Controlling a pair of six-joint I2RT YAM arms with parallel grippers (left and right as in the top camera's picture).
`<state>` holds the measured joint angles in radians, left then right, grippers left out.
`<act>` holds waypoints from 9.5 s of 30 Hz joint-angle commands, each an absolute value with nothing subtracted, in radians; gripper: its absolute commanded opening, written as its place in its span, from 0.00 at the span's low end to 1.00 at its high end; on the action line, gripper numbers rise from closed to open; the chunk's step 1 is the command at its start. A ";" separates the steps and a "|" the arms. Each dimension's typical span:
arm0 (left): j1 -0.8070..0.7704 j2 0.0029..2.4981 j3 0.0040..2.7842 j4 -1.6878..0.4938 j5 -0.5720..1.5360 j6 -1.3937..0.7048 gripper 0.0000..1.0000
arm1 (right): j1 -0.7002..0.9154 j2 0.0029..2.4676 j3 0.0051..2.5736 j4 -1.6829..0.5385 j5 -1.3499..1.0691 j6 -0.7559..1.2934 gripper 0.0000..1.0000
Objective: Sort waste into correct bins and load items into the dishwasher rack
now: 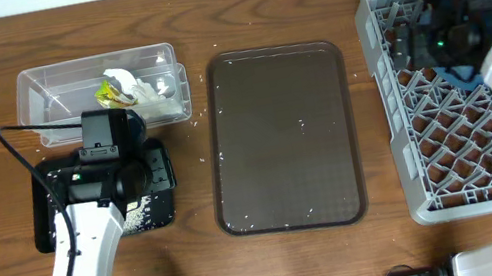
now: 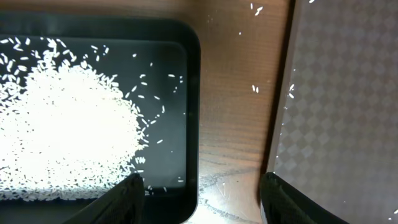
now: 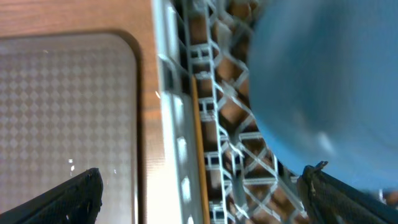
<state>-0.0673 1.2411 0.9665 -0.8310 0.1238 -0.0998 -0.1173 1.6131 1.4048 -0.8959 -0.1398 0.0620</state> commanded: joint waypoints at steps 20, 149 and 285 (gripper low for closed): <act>-0.069 0.640 0.715 -0.666 0.107 -0.057 0.85 | -0.204 0.813 0.684 -0.402 -0.172 0.066 0.99; -0.069 0.641 0.714 -0.651 0.107 -0.056 0.92 | -0.147 0.005 0.004 -0.002 -0.389 -0.064 0.99; 0.049 0.004 0.005 -0.059 0.119 0.004 0.93 | -0.093 0.006 0.005 -0.068 0.052 0.100 0.99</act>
